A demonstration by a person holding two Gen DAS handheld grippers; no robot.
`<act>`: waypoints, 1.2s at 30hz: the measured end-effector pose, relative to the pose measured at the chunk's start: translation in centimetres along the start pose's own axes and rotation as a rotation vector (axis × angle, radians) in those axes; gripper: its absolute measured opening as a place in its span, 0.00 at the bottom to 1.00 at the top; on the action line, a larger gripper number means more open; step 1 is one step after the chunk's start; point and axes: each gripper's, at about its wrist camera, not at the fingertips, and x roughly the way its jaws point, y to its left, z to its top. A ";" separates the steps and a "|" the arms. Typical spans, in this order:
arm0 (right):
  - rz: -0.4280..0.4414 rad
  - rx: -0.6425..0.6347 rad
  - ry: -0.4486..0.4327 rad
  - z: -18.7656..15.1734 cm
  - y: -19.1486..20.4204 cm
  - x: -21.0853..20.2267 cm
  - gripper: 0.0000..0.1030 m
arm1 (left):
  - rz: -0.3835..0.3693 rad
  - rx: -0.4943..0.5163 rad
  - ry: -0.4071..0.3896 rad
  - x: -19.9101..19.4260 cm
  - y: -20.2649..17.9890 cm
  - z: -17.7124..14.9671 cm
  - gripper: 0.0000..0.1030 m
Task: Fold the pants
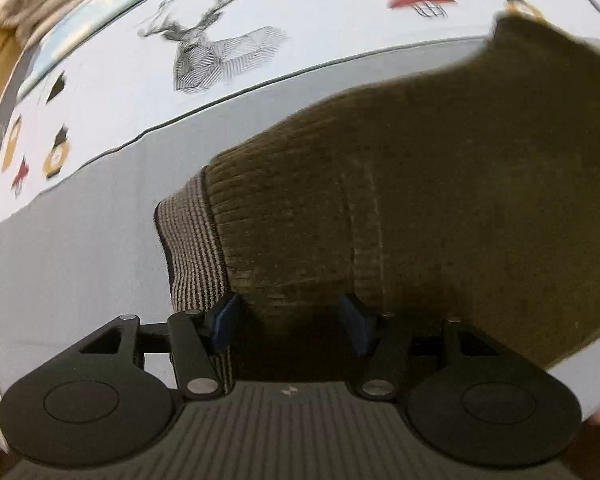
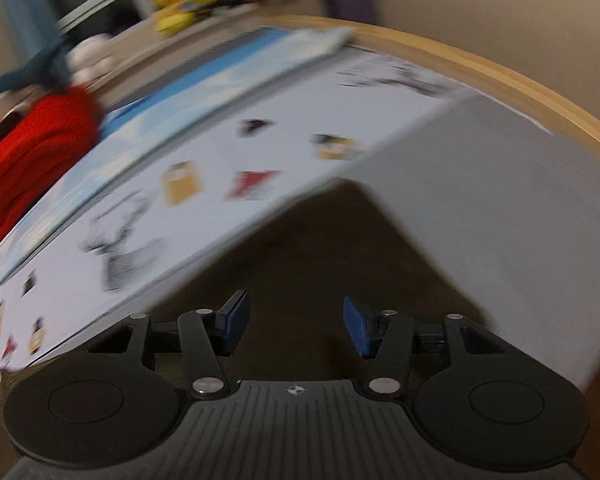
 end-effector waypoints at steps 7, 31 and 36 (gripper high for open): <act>-0.094 0.313 0.013 -2.5 -9.9 -1.1 0.60 | -0.004 -0.017 -0.197 -5.2 -1.0 0.1 0.79; -0.088 0.593 0.025 -3.9 -11.6 3.7 0.20 | 0.009 -0.033 -0.184 -4.7 -1.5 0.8 0.79; -0.083 0.194 -0.168 -1.1 -2.0 -0.8 0.19 | 0.010 -0.030 -0.192 -4.9 -1.6 0.9 0.79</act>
